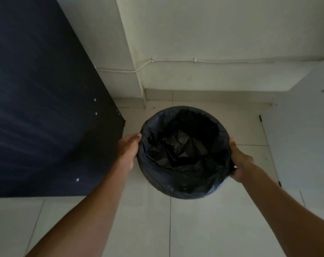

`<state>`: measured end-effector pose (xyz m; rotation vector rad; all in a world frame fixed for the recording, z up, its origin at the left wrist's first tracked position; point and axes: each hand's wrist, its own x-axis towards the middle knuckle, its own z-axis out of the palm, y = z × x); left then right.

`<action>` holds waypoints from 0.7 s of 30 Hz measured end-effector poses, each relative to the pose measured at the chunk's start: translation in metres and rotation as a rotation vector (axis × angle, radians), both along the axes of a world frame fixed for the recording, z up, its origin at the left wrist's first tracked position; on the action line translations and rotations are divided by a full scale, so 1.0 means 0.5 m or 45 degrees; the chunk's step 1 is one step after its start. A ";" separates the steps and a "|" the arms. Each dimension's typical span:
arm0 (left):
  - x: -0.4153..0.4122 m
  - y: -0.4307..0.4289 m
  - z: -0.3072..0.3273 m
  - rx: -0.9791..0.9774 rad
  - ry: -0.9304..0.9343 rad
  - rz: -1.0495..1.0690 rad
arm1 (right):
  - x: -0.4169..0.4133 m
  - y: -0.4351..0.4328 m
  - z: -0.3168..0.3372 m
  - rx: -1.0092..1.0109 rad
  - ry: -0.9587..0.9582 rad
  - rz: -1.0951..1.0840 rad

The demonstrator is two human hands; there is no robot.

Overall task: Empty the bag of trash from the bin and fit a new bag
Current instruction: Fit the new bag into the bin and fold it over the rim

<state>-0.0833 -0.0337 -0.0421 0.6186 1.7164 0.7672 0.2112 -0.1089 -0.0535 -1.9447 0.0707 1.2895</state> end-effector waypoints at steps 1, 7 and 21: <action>0.000 0.002 0.001 -0.037 -0.034 -0.010 | 0.004 0.008 -0.002 0.007 -0.031 -0.029; -0.028 0.004 0.004 -0.351 -0.246 -0.108 | 0.038 0.016 -0.018 0.151 -0.066 -0.068; 0.012 0.020 -0.033 -0.019 -0.105 -0.020 | -0.025 -0.003 -0.020 0.158 -0.687 0.073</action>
